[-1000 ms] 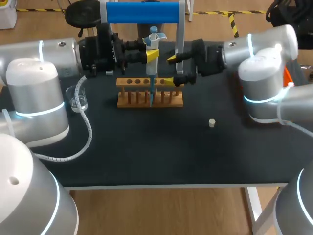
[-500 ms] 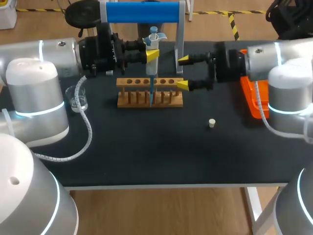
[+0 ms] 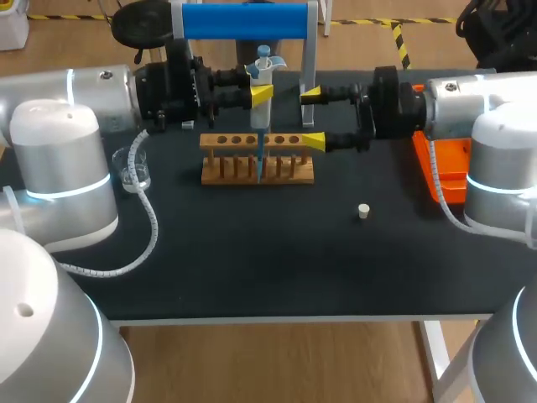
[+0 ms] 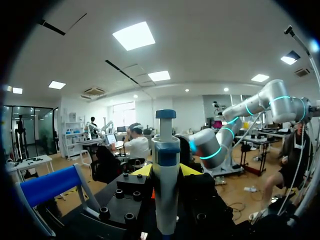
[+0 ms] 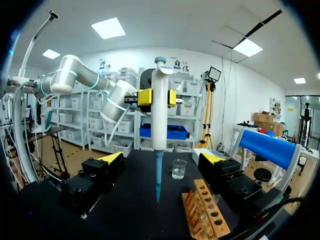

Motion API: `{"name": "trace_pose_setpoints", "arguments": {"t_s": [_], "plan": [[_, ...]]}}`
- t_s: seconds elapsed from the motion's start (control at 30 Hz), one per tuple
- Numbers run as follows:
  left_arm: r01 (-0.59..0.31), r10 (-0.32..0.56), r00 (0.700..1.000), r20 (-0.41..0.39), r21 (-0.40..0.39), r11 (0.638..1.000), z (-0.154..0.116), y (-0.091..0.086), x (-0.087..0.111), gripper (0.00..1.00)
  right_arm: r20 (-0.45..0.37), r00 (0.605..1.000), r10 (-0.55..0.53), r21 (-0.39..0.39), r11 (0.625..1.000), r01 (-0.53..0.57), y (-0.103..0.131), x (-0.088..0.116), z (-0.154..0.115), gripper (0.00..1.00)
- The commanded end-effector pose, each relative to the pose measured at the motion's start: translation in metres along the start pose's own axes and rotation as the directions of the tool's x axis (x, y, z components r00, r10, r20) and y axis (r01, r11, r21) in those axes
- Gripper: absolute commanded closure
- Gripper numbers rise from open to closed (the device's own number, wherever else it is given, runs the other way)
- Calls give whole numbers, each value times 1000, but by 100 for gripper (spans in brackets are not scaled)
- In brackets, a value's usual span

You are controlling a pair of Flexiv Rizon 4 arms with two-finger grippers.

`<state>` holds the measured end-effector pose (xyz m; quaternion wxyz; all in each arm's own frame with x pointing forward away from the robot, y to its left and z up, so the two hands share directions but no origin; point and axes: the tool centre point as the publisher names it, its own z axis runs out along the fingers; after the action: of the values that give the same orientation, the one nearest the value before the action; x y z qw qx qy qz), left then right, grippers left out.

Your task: Invert the test tube, pick up the pipette, mount the tip to pipette, aspirate from beaker and dispense into the tube, eject the tip, return the pipette, and cap with the stopper.

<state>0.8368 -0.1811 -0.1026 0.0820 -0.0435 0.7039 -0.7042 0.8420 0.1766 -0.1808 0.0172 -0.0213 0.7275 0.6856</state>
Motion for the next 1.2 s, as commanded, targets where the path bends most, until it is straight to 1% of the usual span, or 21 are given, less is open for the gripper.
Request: {"name": "trace_pose_setpoints", "arguments": {"t_s": [0.03, 0.23, 0.47, 0.53, 0.57, 0.63, 0.77, 0.87, 1.0, 1.2], "plan": [[-1, 1, 1000, 3, 1, 1000, 1, 0, 1, 100, -19, 1000, 11, -28, 1000, -12, 2, -4, 11, 0], [-1, 1, 1000, 3, 1, 1000, 1, 0, 1, 100, -44, 999, 18, -55, 998, -20, 10, -1, 23, 0], [-1, 1, 1000, 3, 1, 1000, 1, 0, 1, 100, -64, 998, 13, -64, 998, -17, 18, 0, 39, 0], [-1, 1, 1000, 3, 1, 1000, 1, 0, 1, 100, -69, 997, 15, -62, 998, -19, 20, 0, 43, 2], [-1, 1, 1000, 3, 1, 1000, 1, 0, 1, 100, -74, 997, 19, -59, 998, -24, 20, 0, 46, 4], [-1, 1, 1000, 3, 1, 1000, 1, 0, 1, 100, -78, 997, 29, -55, 998, -33, 21, 0, 50, 5], [-1, 1, 1000, 3, 1, 1000, 1, 0, 1, 100, -81, 995, 51, -50, 997, -55, 21, -1, 55, 14], [-1, 1, 1000, 3, 1, 1000, 1, 0, 1, 100, -82, 995, 59, -47, 997, -63, 22, -1, 58, 18], [-1, 1, 1000, 3, 1, 1000, 1, 0, 1, 100, -86, 994, 61, -41, 997, -65, 25, 0, 61, 23], [-1, 1, 1000, 3, 1, 1000, 1, 0, 1, 100, -93, 994, 51, -42, 998, -56, 28, 1, 64, 33]]}}
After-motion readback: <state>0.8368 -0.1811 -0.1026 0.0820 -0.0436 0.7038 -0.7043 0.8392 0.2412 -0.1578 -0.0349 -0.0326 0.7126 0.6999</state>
